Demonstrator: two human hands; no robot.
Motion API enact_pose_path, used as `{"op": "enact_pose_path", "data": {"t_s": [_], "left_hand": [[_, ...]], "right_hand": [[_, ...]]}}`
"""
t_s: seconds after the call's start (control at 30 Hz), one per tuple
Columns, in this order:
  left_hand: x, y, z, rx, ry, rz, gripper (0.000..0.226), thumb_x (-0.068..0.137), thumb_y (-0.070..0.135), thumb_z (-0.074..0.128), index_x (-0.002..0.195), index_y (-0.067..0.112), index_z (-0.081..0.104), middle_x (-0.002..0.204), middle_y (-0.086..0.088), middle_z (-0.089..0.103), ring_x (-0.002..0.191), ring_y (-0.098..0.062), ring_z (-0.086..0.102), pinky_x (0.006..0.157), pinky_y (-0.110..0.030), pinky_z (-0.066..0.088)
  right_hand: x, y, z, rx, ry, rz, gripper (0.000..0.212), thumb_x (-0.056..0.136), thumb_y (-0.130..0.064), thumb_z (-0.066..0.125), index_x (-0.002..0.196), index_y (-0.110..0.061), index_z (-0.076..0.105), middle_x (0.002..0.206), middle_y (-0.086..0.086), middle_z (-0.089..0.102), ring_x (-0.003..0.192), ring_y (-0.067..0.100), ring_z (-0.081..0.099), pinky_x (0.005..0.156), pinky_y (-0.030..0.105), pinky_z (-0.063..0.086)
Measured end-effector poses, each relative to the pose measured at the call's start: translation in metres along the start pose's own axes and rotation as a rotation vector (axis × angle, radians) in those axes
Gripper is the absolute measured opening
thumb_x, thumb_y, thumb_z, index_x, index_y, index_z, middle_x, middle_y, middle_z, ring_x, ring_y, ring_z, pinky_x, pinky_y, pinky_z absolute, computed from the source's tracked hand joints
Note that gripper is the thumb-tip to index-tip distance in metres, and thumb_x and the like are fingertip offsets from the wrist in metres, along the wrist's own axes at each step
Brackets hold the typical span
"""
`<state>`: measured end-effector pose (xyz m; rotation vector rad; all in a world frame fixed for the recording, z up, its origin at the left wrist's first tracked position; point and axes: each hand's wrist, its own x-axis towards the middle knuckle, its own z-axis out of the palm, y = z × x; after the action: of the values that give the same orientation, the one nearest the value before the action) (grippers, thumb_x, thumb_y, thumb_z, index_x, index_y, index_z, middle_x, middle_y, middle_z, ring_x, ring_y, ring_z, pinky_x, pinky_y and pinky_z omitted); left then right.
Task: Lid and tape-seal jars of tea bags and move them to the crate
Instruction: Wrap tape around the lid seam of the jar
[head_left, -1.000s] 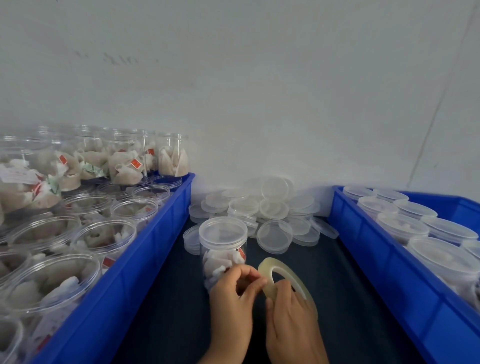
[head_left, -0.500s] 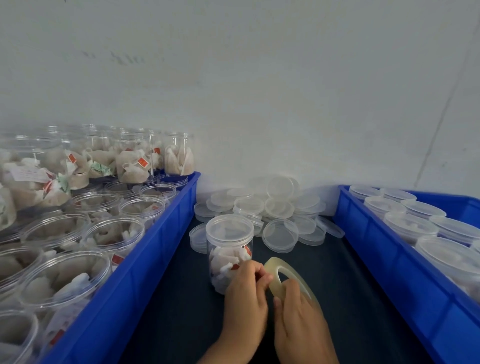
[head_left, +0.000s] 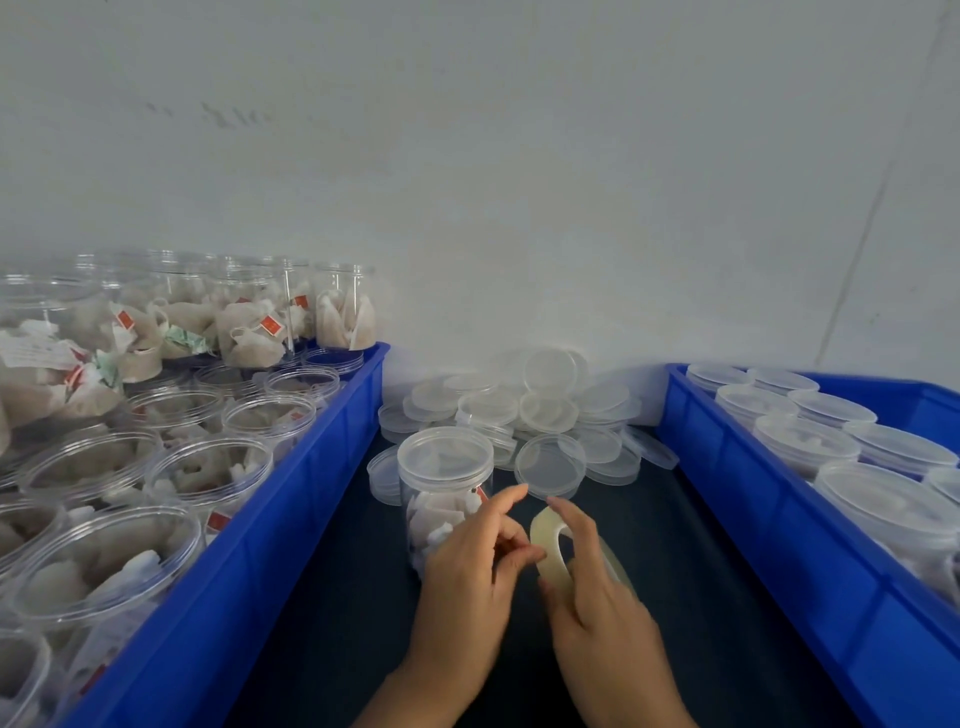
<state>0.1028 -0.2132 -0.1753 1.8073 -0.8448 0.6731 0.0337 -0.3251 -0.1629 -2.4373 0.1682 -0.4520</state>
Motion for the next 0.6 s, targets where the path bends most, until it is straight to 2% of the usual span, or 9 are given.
{"op": "enact_pose_path", "data": {"t_s": [0.07,0.13,0.2,0.27,0.37,0.43,0.53,0.57,0.6], "left_hand": [[0.002,0.002,-0.002,0.092,0.015,0.114,0.048,0.071,0.001,0.08,0.117,0.009,0.067,0.076,0.007,0.067,0.079,-0.001,0.062,0.074,-0.016,0.054],[0.002,0.005,-0.003,0.103,0.027,0.174,0.041,0.071,0.004,0.08,0.11,0.01,0.069,0.076,0.006,0.066,0.077,-0.001,0.061,0.071,-0.019,0.054],[0.001,0.01,-0.002,0.019,0.053,0.109,0.039,0.073,0.005,0.078,0.105,0.023,0.064,0.075,0.011,0.064,0.077,0.0,0.062,0.071,-0.016,0.053],[0.0,0.014,-0.001,-0.101,0.089,-0.016,0.049,0.075,0.001,0.078,0.097,0.034,0.05,0.075,0.014,0.062,0.079,0.002,0.065,0.071,-0.01,0.051],[0.0,0.015,0.002,-0.159,0.143,-0.06,0.046,0.075,-0.002,0.076,0.09,0.028,0.045,0.075,0.013,0.062,0.078,0.002,0.067,0.068,-0.007,0.05],[0.0,0.013,0.001,-0.164,0.155,-0.063,0.046,0.075,-0.002,0.076,0.088,0.028,0.044,0.075,0.01,0.063,0.078,0.002,0.067,0.068,-0.007,0.051],[0.001,0.008,-0.001,-0.122,0.136,-0.024,0.043,0.077,0.006,0.074,0.085,0.031,0.039,0.075,0.012,0.06,0.078,0.0,0.066,0.066,-0.01,0.052],[0.001,0.007,0.0,-0.096,0.119,-0.009,0.042,0.078,0.009,0.073,0.083,0.032,0.038,0.075,0.013,0.059,0.079,-0.001,0.066,0.065,-0.012,0.053],[0.001,0.005,0.001,-0.076,0.1,-0.005,0.044,0.079,0.011,0.074,0.082,0.033,0.036,0.074,0.012,0.059,0.079,-0.002,0.065,0.064,-0.014,0.054]], "right_hand": [[0.001,0.0,-0.003,0.018,-0.014,-0.023,0.052,0.098,-0.025,0.047,0.127,-0.063,0.026,0.079,-0.01,0.059,0.08,-0.014,0.055,0.062,0.007,0.042],[0.004,0.001,-0.006,0.027,-0.031,-0.029,0.033,0.099,-0.026,0.044,0.115,-0.055,0.043,0.083,-0.01,0.062,0.078,-0.005,0.057,0.066,0.015,0.045],[0.008,0.003,-0.009,0.05,-0.071,-0.006,0.02,0.101,-0.027,0.042,0.106,-0.045,0.048,0.08,-0.004,0.064,0.068,0.001,0.059,0.065,0.019,0.047],[0.012,0.005,-0.014,0.168,-0.111,0.046,0.016,0.101,-0.028,0.044,0.102,-0.043,0.05,0.081,0.0,0.065,0.055,0.005,0.057,0.058,0.019,0.049],[0.017,0.011,-0.018,0.243,-0.136,0.064,0.009,0.099,-0.034,0.05,0.099,-0.043,0.053,0.084,0.003,0.066,0.051,0.003,0.055,0.05,0.016,0.047],[0.02,0.013,-0.021,0.274,-0.145,0.086,0.005,0.094,-0.039,0.057,0.098,-0.042,0.056,0.086,0.007,0.065,0.055,0.006,0.057,0.053,0.022,0.052],[0.022,0.018,-0.025,0.209,-0.2,0.158,0.021,0.084,-0.058,0.06,0.097,-0.042,0.055,0.092,0.004,0.064,0.077,0.017,0.066,0.07,0.041,0.059],[0.022,0.022,-0.025,0.148,-0.223,0.175,0.026,0.082,-0.064,0.058,0.098,-0.043,0.053,0.093,0.0,0.063,0.081,0.017,0.065,0.074,0.042,0.059],[0.021,0.025,-0.024,0.069,-0.228,0.171,0.029,0.082,-0.066,0.056,0.099,-0.044,0.051,0.092,-0.005,0.061,0.082,0.012,0.063,0.072,0.036,0.057]]}}
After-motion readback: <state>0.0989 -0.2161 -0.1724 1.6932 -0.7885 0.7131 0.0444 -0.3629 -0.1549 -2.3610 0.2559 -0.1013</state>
